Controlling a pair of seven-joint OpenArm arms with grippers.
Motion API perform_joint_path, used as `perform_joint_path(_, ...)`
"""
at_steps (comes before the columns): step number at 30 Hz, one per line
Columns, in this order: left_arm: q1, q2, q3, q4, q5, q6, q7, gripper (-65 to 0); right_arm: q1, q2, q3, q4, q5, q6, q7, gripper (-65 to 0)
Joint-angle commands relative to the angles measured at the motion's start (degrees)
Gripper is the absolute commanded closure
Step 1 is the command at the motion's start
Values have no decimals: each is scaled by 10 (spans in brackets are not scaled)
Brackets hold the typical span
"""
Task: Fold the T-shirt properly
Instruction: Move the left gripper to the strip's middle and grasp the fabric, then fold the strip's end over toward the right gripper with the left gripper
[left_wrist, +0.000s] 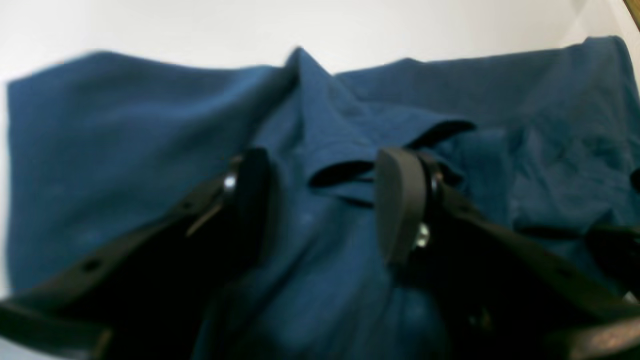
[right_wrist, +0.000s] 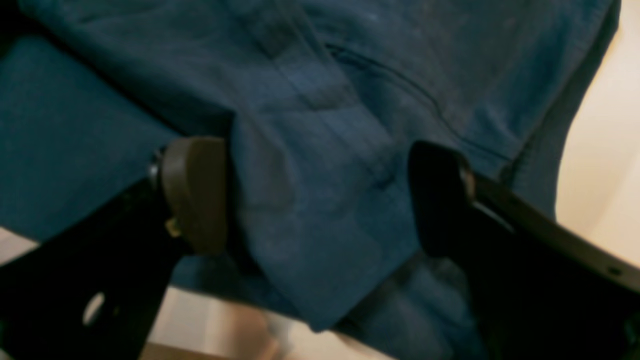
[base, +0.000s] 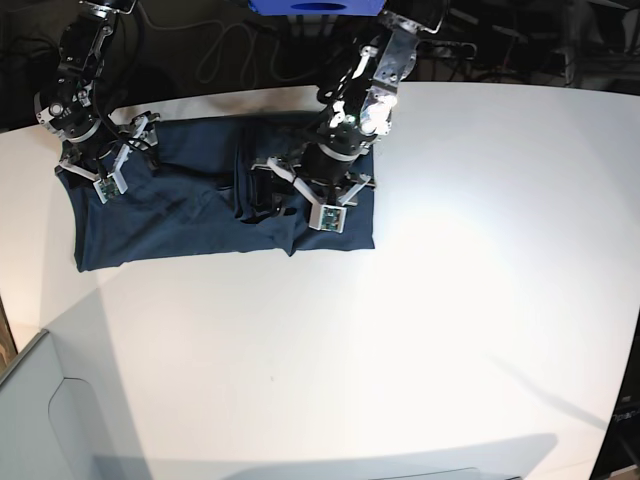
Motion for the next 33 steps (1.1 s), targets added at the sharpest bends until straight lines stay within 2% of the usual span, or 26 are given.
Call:
perform_joint_path(1,-18,15,3,-4,-2,-6,-14,-326,3,6,2,8,6,4,10,-527)
perform_joint_path(3,-37,30,3,-33,-2,-6,-14,-326,3,6,2,8,6,4,10,-527)
perform_joint_path(10,-122,30,16,-96,-10,-6,-15,-326,2,6,2,7,6,4,9,-527)
perform_joint_path(16,-190,30,96,-116,-150,-6,-14,-327,1,6,2,7,6,4,7,-527)
perform_joint_path(20,-175,30,106,-57,-176,-6,-8,-327,3,8,2,9,5,4,7,-528)
perform_joint_path(21,-159,24,108,-34,-176,-6,-8,-327,3,13,2,10,5,4,7,-528)
perform_joint_path(23,-124,-12,108,29,-171,-6,-8,-327,3,17,2,8,5,4,6,-528)
perform_joint_path(29,-7,-149,105,164,-175,-5,-13,-327,18,18,3,7,5,4,5,-528)
perform_joint_path(33,44,-179,87,171,-175,-5,-13,-327,19,16,3,7,5,4,5,-529)
